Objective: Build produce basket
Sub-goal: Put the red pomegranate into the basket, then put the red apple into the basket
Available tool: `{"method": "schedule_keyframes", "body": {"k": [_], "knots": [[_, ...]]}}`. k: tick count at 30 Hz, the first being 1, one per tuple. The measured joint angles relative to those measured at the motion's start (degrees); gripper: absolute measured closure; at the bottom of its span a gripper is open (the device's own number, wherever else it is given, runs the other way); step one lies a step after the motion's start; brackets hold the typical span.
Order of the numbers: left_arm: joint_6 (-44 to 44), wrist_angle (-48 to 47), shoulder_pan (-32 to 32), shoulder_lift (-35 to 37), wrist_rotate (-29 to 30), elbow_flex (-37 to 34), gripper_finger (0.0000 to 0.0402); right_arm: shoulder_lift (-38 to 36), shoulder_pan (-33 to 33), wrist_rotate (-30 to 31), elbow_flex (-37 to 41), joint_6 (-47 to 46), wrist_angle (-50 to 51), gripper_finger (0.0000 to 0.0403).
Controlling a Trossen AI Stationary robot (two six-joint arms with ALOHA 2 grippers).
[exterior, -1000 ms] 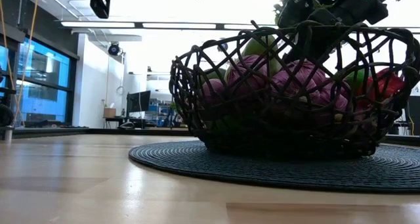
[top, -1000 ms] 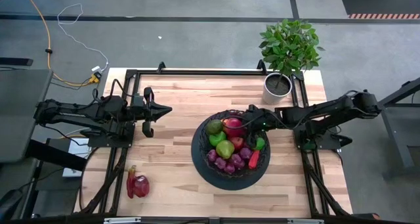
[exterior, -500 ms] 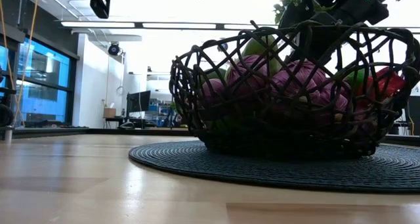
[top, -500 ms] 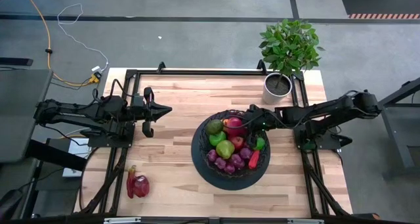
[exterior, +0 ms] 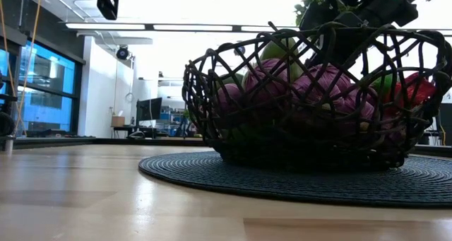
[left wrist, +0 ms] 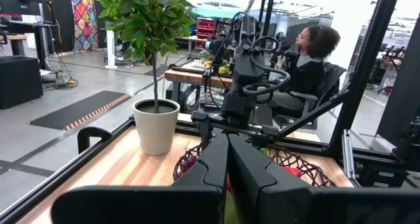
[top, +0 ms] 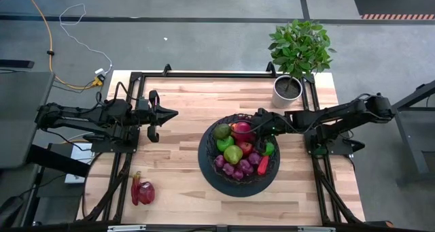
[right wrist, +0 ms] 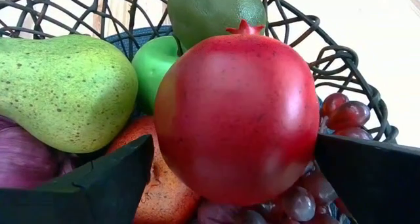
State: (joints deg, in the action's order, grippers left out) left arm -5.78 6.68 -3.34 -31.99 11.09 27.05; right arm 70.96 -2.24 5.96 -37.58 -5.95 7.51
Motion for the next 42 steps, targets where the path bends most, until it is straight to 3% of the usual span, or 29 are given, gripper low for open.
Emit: {"method": "schedule_keyframes", "body": {"k": [10,15,19,22,27,31,35,42], "knots": [[0.0,0.0,0.0,0.0,0.0,0.0,0.0401,-3.3,0.0,0.0,-1.5,2.2,5.5,0.0011],[0.0,0.0,0.0,0.0,1.4,0.0,0.0401,-9.2,0.0,0.0,-3.3,2.1,12.6,0.0011],[0.0,0.0,0.0,0.0,1.6,0.0,0.0401,-16.9,0.0,0.0,0.2,-1.6,10.6,0.0011],[0.0,0.0,0.0,0.0,1.6,0.0,0.0401,-23.0,0.0,1.6,6.5,-6.3,2.9,0.0011],[0.0,0.0,0.0,0.0,1.7,0.0,0.0401,-30.5,0.0,2.5,18.4,-10.6,-21.9,0.0011],[0.0,0.0,0.0,0.0,1.7,0.0,0.0402,-33.2,0.0,2.5,22.6,-10.7,-38.8,0.0011],[0.0,0.0,0.0,0.0,2.2,0.0,0.0401,-34.6,0.0,2.4,23.1,-13.7,-45.5,0.0011],[0.0,0.0,0.0,0.0,2.8,0.0,0.0402,-34.9,0.0,2.6,22.6,-18.8,-45.5,0.0011]]}}
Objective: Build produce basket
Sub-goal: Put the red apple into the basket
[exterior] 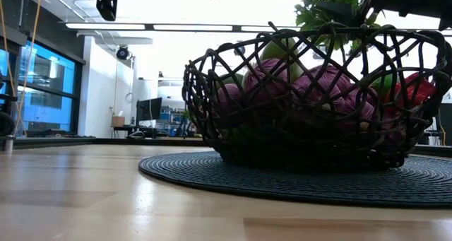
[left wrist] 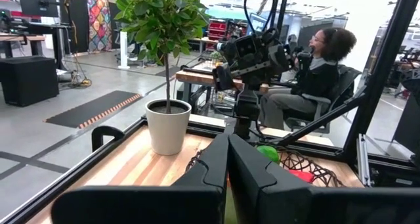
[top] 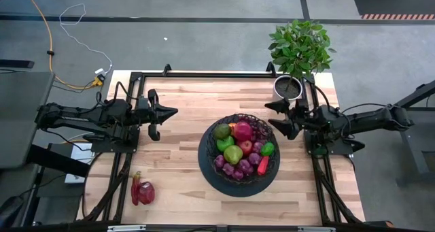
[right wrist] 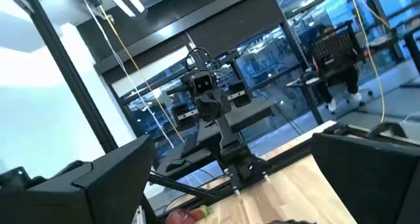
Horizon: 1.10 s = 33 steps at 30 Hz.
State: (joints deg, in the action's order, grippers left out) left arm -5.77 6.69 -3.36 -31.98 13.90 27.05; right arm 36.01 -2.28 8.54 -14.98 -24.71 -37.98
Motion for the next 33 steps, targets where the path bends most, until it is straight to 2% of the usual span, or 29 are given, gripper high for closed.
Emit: {"method": "schedule_keyframes", "body": {"k": [9,13,15,18,25,26,30,33], "knots": [[-0.1,0.0,0.0,0.0,-0.2,0.0,0.0401,0.0,0.0,3.5,0.0,-2.3,0.0,0.0011],[0.0,0.0,0.0,0.0,-0.2,0.0,0.0401,0.0,0.0,2.8,0.0,3.1,-0.4,0.0029],[0.0,0.0,0.0,0.0,-0.2,0.0,0.0401,0.0,0.0,2.7,0.0,4.6,-0.4,0.0058],[0.0,0.0,0.0,0.0,-0.2,0.0,0.0401,-0.1,0.0,1.3,0.0,8.1,1.0,0.0126],[0.0,0.0,0.0,0.0,-0.2,0.0,0.0401,-0.1,0.0,-3.0,0.0,14.0,6.5,0.0363],[0.0,0.0,0.0,0.0,-0.3,0.0,0.0401,-0.1,0.0,-3.6,0.0,14.4,6.8,0.0382],[0.0,0.0,0.0,0.0,-0.2,0.0,0.0402,-0.1,0.0,-7.4,0.0,14.3,7.3,0.0381],[0.0,0.0,0.0,0.0,-0.2,0.0,0.0402,-0.1,0.0,-8.4,0.0,14.3,7.3,0.0397]]}}
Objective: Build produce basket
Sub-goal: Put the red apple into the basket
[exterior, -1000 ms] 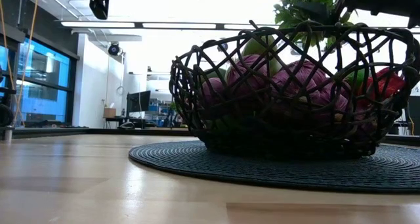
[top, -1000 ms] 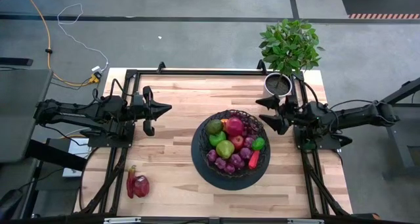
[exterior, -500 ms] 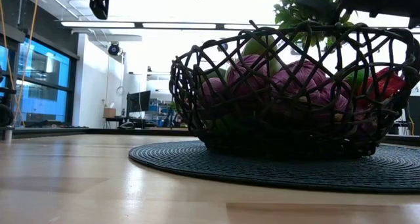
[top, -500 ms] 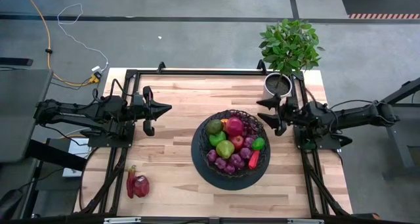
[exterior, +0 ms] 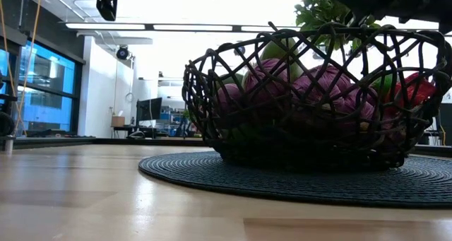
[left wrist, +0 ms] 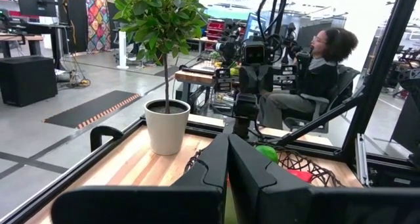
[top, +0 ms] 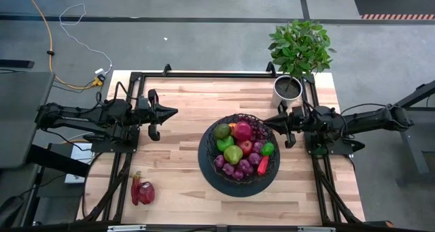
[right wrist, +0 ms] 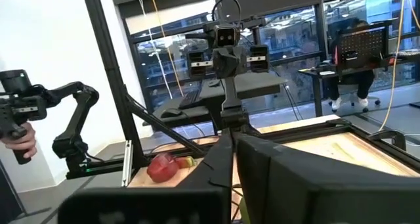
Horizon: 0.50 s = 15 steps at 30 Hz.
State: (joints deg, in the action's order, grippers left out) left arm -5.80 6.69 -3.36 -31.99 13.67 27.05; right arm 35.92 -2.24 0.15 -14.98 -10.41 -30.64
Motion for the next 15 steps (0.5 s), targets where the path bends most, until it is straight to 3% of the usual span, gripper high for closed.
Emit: {"method": "schedule_keyframes", "body": {"k": [11,15], "knots": [[0.0,0.0,0.0,0.0,0.3,0.0,0.0401,0.0,0.0,-0.4,0.0,-0.1,2.2,0.0402],[0.0,0.0,0.0,-0.1,0.4,0.0,0.0379,0.0,0.0,-0.5,0.0,-0.1,2.2,0.0402]]}}
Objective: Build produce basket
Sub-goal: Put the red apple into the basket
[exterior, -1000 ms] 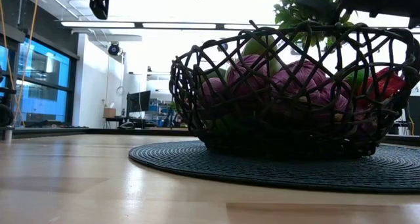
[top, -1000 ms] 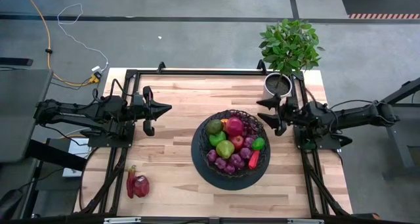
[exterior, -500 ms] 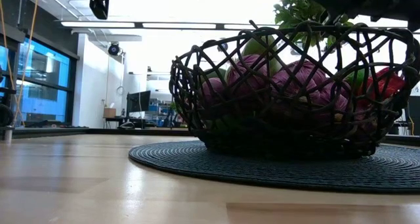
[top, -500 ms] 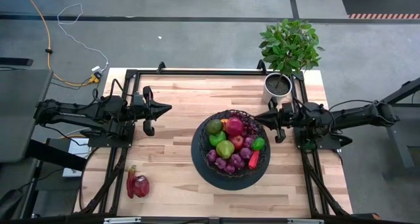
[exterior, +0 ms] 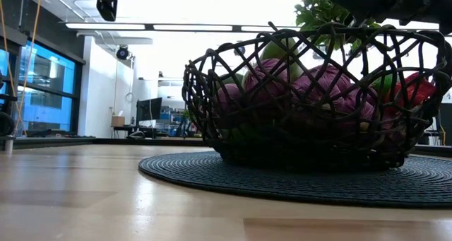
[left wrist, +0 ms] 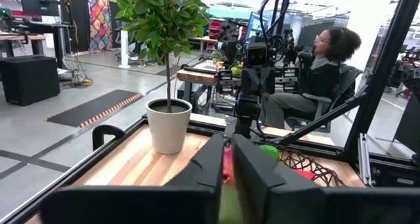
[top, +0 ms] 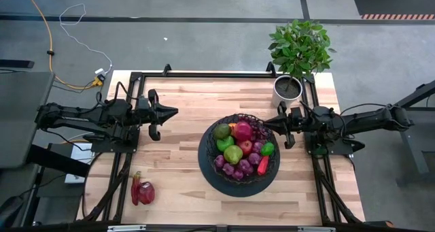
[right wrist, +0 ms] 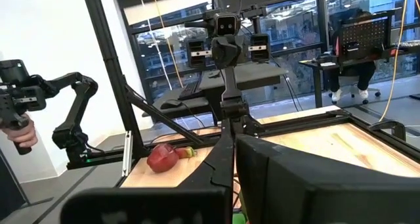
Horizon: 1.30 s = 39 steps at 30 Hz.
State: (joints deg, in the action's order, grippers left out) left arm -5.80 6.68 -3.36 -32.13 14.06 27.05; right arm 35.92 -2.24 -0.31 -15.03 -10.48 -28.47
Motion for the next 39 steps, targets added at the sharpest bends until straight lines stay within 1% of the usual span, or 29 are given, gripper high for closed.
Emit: {"method": "schedule_keyframes", "body": {"k": [3,8,13,16,19,23,28,32,35,39], "knots": [[-0.6,-0.4,0.0,0.0,0.2,0.0,0.0337,0.0,0.0,-0.1,0.0,0.0,0.0,0.0403],[-7.3,-1.3,0.0,0.0,4.5,0.0,0.0244,0.0,0.0,-0.2,0.0,0.0,0.0,0.0403],[-7.5,-1.3,0.0,0.0,4.6,0.0,0.0156,0.0,0.0,-0.2,0.0,0.0,0.0,0.0403],[-7.5,-1.3,0.0,0.0,4.6,0.0,0.0116,0.0,0.0,-0.2,0.0,0.0,0.0,0.0403],[-7.5,-1.3,0.0,0.0,4.6,0.0,0.0088,0.0,0.0,-0.2,0.0,0.0,0.0,0.0403],[-6.6,-1.3,0.0,0.0,4.6,0.0,0.007,0.0,0.0,-0.2,0.0,0.0,0.0,0.0403],[-4.4,0.1,0.0,0.0,4.6,0.1,0.0067,0.0,0.0,-0.2,0.0,0.0,0.0,0.0403],[-4.1,-0.4,0.0,-1.6,4.6,3.4,0.0067,0.0,0.0,-0.2,0.0,0.0,0.0,0.0403],[-5.4,-8.1,0.2,-4.4,3.6,8.2,0.0067,0.0,0.0,-0.2,0.0,0.0,0.0,0.0403],[-12.7,-28.0,1.8,-10.4,0.5,17.6,0.0067,0.0,0.0,-0.2,0.0,0.0,0.0,0.0403]]}}
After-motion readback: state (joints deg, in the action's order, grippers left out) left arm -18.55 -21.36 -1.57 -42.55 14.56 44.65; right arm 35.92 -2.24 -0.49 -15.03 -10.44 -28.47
